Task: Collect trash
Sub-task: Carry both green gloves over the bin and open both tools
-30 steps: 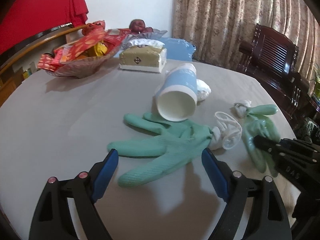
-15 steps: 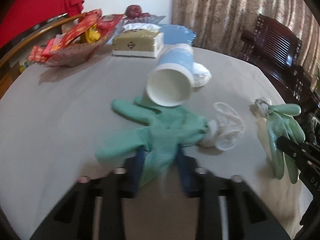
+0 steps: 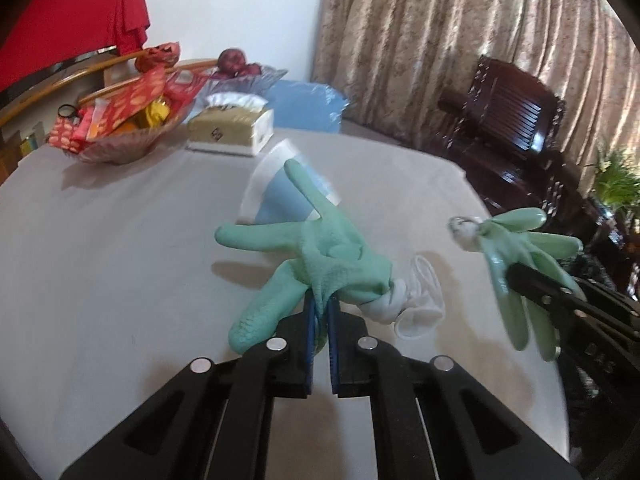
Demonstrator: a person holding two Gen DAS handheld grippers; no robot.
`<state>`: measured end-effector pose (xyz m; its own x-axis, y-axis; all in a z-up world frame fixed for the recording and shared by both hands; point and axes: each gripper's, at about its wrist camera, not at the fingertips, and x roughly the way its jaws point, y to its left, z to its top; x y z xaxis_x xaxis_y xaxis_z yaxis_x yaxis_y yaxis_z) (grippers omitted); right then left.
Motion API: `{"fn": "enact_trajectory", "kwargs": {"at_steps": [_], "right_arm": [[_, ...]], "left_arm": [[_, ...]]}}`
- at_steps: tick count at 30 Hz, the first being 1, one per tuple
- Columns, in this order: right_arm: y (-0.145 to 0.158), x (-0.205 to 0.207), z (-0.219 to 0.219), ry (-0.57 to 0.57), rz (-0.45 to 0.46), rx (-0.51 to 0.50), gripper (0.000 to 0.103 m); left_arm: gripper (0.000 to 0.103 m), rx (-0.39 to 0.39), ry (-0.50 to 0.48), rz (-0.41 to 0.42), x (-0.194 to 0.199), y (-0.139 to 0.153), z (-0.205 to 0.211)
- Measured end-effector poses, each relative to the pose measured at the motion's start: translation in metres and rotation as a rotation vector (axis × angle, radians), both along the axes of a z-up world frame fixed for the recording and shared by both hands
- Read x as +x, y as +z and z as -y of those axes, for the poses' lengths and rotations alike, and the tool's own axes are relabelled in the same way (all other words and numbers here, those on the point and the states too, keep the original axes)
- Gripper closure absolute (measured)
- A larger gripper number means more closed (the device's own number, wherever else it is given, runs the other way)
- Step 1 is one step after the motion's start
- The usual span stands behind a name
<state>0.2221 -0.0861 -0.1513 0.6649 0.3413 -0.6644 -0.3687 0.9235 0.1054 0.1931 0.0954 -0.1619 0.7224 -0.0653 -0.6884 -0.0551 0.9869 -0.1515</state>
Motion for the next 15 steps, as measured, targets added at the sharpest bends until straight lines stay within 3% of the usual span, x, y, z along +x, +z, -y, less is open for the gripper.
{"fn": "enact_trajectory", "kwargs": {"at_steps": [15], "right_arm": [[0.054, -0.035, 0.031, -0.008, 0.103, 0.035, 0.089]], "left_arm": [[0.097, -0.02, -0.029, 0.102, -0.025, 0.052, 0.024]]}}
